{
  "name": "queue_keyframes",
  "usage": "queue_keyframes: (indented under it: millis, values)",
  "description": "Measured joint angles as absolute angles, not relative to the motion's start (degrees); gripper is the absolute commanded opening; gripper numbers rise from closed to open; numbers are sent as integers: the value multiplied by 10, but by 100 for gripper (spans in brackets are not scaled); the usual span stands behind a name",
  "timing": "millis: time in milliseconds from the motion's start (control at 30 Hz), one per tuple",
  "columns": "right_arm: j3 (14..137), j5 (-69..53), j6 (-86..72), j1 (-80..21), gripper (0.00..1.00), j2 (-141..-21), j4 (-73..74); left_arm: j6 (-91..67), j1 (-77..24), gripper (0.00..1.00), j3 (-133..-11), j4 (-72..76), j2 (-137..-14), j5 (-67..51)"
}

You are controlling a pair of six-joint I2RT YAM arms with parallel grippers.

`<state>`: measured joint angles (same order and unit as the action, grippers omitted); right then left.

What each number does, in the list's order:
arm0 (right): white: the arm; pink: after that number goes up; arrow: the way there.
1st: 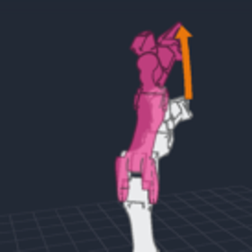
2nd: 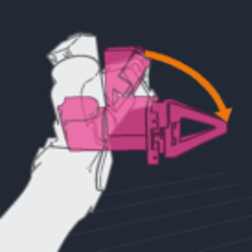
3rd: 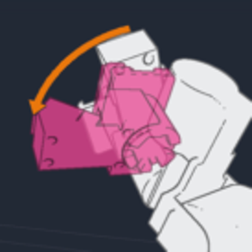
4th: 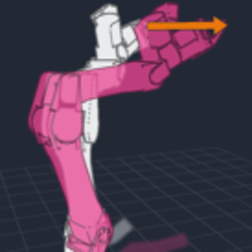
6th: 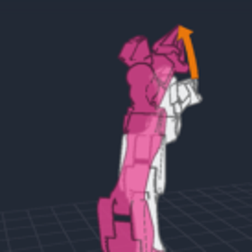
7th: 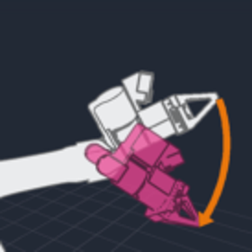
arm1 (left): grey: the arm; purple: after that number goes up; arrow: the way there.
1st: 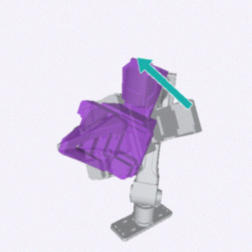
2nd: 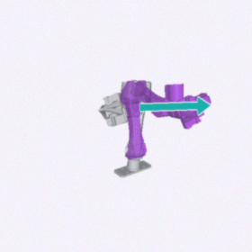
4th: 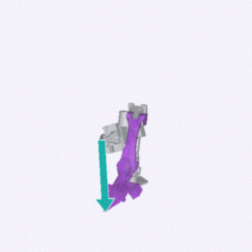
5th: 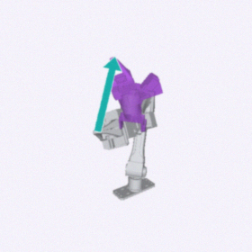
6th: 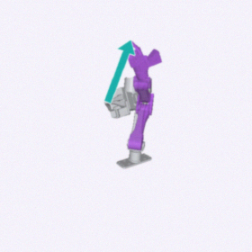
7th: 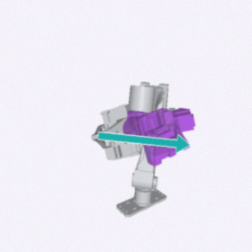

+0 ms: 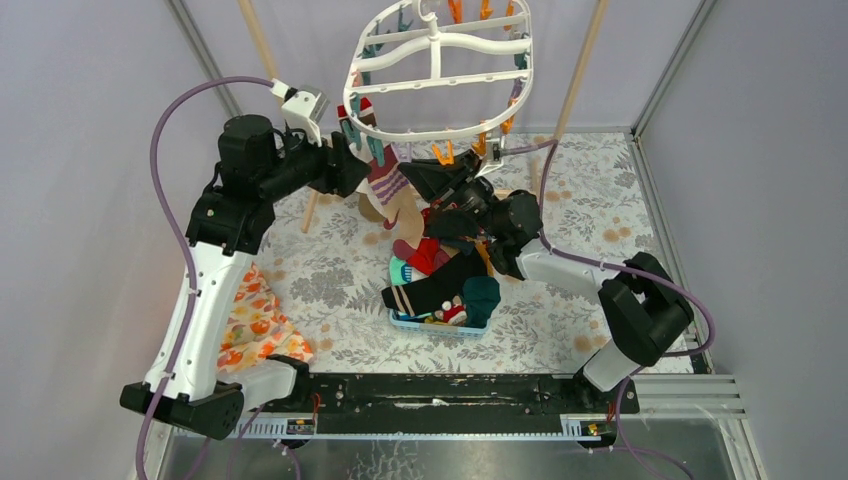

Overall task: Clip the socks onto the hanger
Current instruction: Open the clamp at the hanger.

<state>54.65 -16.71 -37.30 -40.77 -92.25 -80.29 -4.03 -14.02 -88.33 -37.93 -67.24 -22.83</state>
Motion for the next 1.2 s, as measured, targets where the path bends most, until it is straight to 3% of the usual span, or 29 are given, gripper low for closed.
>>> queue_keyframes:
  millis: [467,833,1200]
  values:
    - [547,-59,-236,-461,0,-895,-692,-158,-141,79,-934,-371,-698,-385]
    - [551,-38,-211,-471,0,-895,-676,-254,-143,65,-913,-284,-735,-411]
    - [553,-18,-189,-479,0,-892,-661,-260,-157,63,-893,-275,-736,-381]
